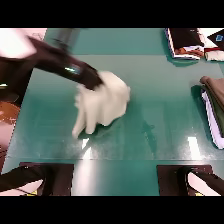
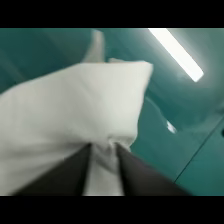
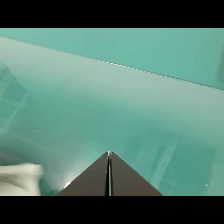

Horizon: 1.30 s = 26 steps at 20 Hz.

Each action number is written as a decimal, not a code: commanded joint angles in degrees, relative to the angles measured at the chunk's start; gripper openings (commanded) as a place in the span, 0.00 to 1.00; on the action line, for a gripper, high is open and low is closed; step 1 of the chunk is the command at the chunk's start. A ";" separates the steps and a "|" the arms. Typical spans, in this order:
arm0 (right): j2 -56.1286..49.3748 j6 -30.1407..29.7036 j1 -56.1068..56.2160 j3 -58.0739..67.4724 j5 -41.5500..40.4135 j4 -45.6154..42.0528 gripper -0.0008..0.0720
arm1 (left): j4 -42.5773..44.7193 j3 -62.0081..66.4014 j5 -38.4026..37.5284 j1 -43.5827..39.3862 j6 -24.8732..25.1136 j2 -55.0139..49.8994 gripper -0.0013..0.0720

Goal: Fold the shirts.

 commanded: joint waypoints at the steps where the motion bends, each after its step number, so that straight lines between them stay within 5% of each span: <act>1: -0.28 1.20 -0.02 0.31 1.77 -0.07 0.04 | -0.09 0.37 3.02 -7.30 3.21 -11.02 0.99; 8: -0.26 2.43 -0.02 0.31 2.40 -0.07 0.04 | 4.35 -0.44 1.60 8.04 3.04 -9.77 0.99; 12: -0.28 3.15 -0.02 0.31 2.38 -0.07 0.04 | -5.51 -9.53 8.20 16.39 4.02 -11.78 0.99; 16: -0.28 4.02 -0.02 0.31 2.40 -0.07 0.04 | -12.09 -14.25 10.03 15.52 9.33 -18.29 0.99; 21: -0.28 4.20 -0.02 0.31 2.91 -0.09 0.04 | -13.53 -14.27 15.58 11.08 9.68 -22.86 0.99; 22: -0.28 4.20 -0.02 0.31 2.95 -0.09 0.04 | -13.27 -14.25 16.15 10.82 9.57 -22.86 0.72; 23: -0.28 4.20 -0.02 0.31 3.13 -0.09 0.04 | -13.07 -14.25 16.44 10.82 9.57 -22.86 0.28; 24: -0.31 4.20 -0.02 0.31 3.58 -0.09 0.04 | -12.35 -14.25 16.15 10.82 9.57 -22.82 0.06; 26: -0.61 4.20 -0.02 0.31 6.21 -0.07 0.04 | -9.05 -12.04 12.11 11.78 7.45 -22.60 0.05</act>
